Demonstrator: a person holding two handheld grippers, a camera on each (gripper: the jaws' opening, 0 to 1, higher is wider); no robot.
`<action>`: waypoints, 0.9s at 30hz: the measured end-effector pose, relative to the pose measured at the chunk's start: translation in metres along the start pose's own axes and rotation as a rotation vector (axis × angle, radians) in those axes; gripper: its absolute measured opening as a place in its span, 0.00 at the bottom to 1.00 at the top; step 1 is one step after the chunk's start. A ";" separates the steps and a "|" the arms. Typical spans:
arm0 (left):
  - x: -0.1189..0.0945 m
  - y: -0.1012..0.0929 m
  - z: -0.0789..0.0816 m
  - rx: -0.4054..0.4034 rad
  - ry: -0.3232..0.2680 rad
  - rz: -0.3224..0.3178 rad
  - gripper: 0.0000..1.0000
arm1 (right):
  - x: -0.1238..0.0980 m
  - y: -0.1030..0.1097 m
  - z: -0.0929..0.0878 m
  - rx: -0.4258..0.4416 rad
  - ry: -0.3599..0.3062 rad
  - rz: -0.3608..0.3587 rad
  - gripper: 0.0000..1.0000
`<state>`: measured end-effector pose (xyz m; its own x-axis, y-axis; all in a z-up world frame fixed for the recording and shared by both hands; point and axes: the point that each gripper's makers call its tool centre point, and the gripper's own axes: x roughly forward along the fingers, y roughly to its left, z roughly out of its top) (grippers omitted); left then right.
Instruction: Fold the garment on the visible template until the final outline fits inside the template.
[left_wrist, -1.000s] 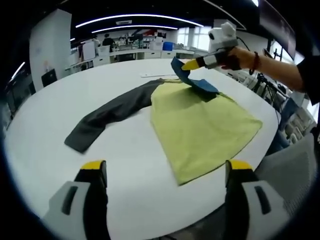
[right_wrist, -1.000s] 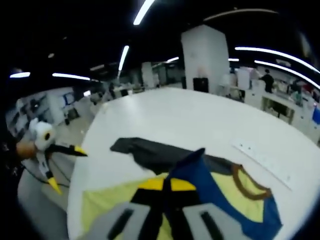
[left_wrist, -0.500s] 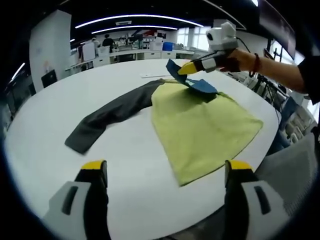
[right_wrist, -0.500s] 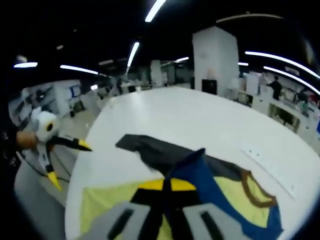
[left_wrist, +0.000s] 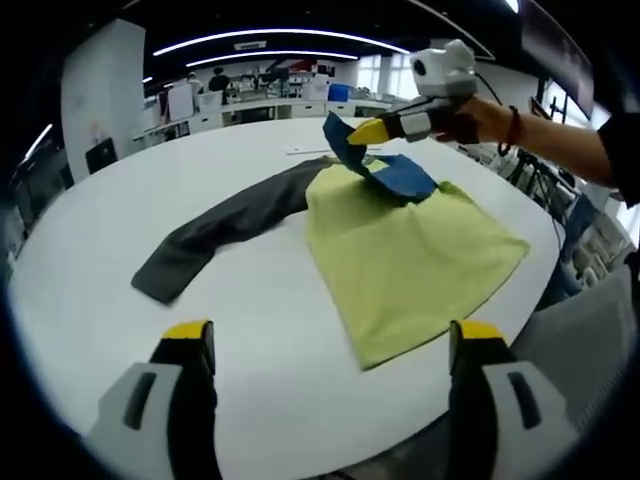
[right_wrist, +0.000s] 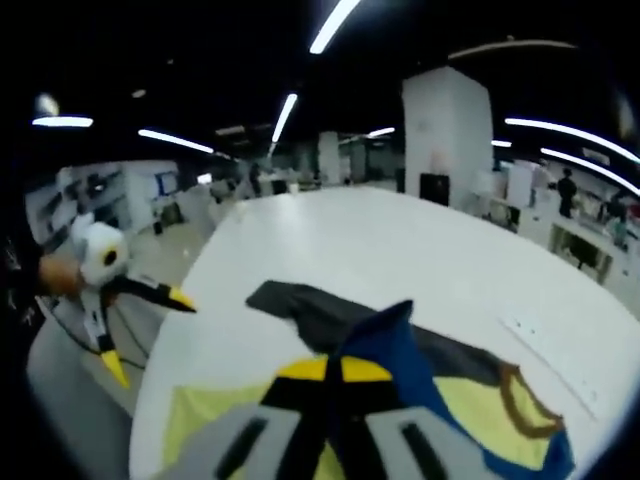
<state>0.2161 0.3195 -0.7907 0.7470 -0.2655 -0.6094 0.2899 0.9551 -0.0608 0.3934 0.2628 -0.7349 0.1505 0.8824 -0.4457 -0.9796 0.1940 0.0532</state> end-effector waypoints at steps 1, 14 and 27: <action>0.000 0.000 0.000 0.000 0.000 0.001 0.95 | 0.002 0.001 0.000 -0.001 0.002 0.003 0.00; -0.002 0.002 -0.001 -0.010 -0.005 0.008 0.95 | 0.020 0.003 -0.032 0.061 0.092 -0.001 0.00; -0.001 0.003 0.006 0.011 -0.011 0.009 0.98 | 0.007 0.000 -0.042 0.085 0.112 -0.040 0.37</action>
<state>0.2198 0.3221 -0.7853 0.7562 -0.2580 -0.6014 0.2893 0.9561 -0.0463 0.3892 0.2510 -0.7753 0.1685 0.8206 -0.5460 -0.9576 0.2676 0.1066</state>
